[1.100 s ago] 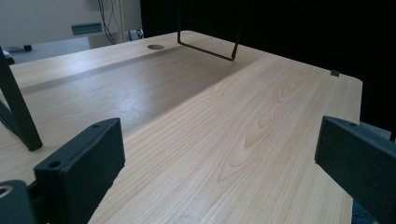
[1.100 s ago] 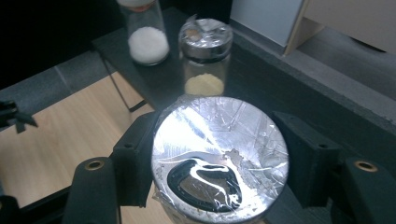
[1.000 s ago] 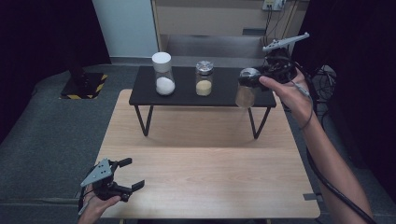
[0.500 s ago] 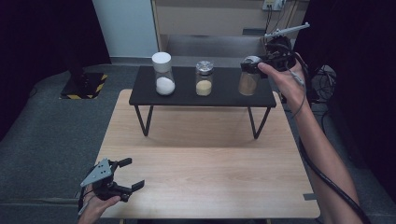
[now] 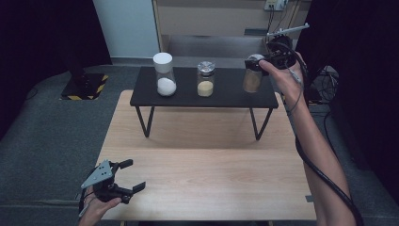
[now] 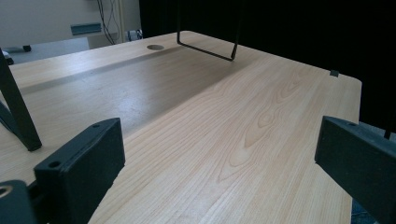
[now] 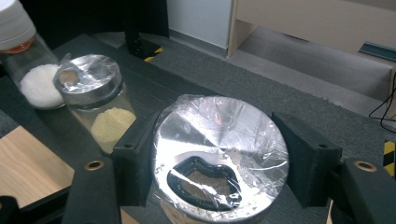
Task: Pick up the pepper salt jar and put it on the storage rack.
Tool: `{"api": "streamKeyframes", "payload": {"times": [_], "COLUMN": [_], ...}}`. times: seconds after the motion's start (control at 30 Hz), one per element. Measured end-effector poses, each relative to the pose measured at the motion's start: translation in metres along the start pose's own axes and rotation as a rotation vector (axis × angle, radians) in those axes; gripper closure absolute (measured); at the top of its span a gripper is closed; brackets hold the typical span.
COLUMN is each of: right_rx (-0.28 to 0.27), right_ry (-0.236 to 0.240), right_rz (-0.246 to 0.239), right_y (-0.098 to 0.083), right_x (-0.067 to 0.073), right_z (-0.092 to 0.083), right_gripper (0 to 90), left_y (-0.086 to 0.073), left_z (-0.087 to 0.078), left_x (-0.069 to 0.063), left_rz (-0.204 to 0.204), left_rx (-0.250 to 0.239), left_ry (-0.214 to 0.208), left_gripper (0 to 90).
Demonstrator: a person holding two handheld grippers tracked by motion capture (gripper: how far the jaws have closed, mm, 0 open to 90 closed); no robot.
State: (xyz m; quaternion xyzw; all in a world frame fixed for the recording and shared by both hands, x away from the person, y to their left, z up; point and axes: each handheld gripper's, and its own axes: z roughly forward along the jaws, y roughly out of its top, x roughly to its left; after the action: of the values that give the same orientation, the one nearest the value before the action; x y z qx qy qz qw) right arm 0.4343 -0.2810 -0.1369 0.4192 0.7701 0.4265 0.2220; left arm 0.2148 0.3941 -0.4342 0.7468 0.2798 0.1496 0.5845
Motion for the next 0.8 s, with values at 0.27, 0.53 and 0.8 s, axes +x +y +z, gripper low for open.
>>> {"api": "streamKeyframes", "payload": {"times": [0.27, 0.53, 0.8], "right_rx": [0.01, 0.022, 0.029], "right_ry": [-0.005, -0.012, -0.017], "right_rz": [0.017, 0.023, 0.034], "right_y": [-0.005, -0.008, -0.013], "right_x": [-0.005, -0.006, -0.009], "right_z": [0.011, 0.02, 0.025], "right_gripper": [35.6, 35.6, 35.6], "left_y": [0.0, 0.0, 0.0], "left_z": [0.0, 0.0, 0.0], "left_x": [0.0, 0.0, 0.0], "left_rz": [0.001, 0.001, 0.001], "left_rx": [0.0, 0.0, 0.0], "left_ry": [-0.001, -0.002, -0.002], "left_gripper": [0.4, 0.5, 0.5]}}
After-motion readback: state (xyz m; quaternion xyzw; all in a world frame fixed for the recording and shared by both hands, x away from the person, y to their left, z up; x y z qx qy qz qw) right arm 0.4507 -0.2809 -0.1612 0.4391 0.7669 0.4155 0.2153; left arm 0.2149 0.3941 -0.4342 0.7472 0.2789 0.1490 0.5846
